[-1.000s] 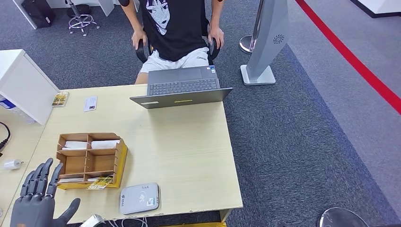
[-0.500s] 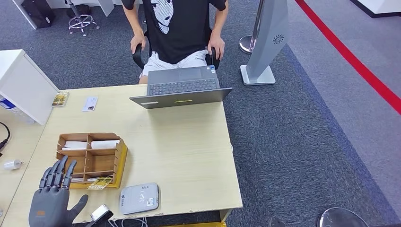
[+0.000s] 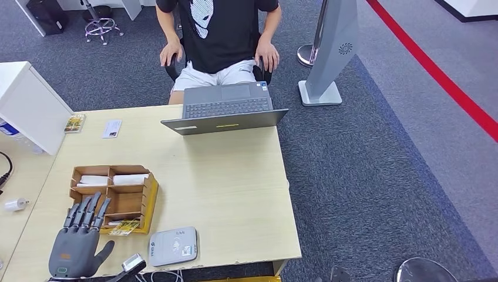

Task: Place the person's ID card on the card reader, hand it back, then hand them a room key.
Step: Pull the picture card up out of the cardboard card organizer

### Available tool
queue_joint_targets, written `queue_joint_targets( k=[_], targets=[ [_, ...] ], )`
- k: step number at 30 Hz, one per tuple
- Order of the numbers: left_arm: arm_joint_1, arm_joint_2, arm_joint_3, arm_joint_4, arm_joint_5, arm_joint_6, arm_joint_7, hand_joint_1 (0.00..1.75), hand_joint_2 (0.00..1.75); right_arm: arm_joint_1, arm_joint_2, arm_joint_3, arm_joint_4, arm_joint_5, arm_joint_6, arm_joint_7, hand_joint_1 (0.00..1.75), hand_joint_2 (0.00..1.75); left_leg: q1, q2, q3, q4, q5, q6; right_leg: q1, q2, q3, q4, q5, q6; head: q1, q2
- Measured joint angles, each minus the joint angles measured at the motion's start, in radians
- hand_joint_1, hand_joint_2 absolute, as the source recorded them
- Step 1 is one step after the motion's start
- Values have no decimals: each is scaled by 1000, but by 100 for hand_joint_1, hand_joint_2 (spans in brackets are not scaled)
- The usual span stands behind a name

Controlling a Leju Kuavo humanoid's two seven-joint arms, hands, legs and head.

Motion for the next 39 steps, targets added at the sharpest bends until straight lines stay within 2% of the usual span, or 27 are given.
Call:
queue_joint_targets(
  k=[15, 30, 31, 34, 35, 39],
  targets=[
    [-11, 4, -87, 13, -78, 14, 48, 0, 175, -4, -1, 21, 7, -8, -3, 0, 0, 175, 0, 0, 0, 0, 0, 0, 0, 0, 0, 0, 0, 0, 0, 0],
    [-11, 30, -174, -71, -98, -18, 89, 0, 175, -4, -2, 26, 8, -22, -7, 0, 0, 175, 0, 0, 0, 0, 0, 0, 0, 0, 0, 0, 0, 0, 0, 0],
    [-11, 30, -176, -74, -98, -18, 89, 8, 175, -4, -2, 26, 8, -23, -7, 0, 0, 175, 0, 0, 0, 0, 0, 0, 0, 0, 0, 0, 0, 0, 0, 0],
    [-11, 33, -181, -79, -98, -19, 90, 135, 175, -4, -3, 26, 8, -23, -7, 0, 0, 175, 0, 0, 0, 0, 0, 0, 0, 0, 0, 0, 0, 0, 0, 0],
    [-11, 34, -183, -81, -97, -19, 92, 171, 175, -4, -3, 26, 8, -23, -8, 0, 0, 175, 0, 0, 0, 0, 0, 0, 0, 0, 0, 0, 0, 0, 0, 0],
    [-10, 40, -194, -98, -89, -23, 101, 175, 175, -3, -4, 26, 8, -26, -8, 0, 0, 175, 0, 0, 0, 0, 0, 0, 0, 0, 0, 0, 0, 0, 0, 0]
  ],
)
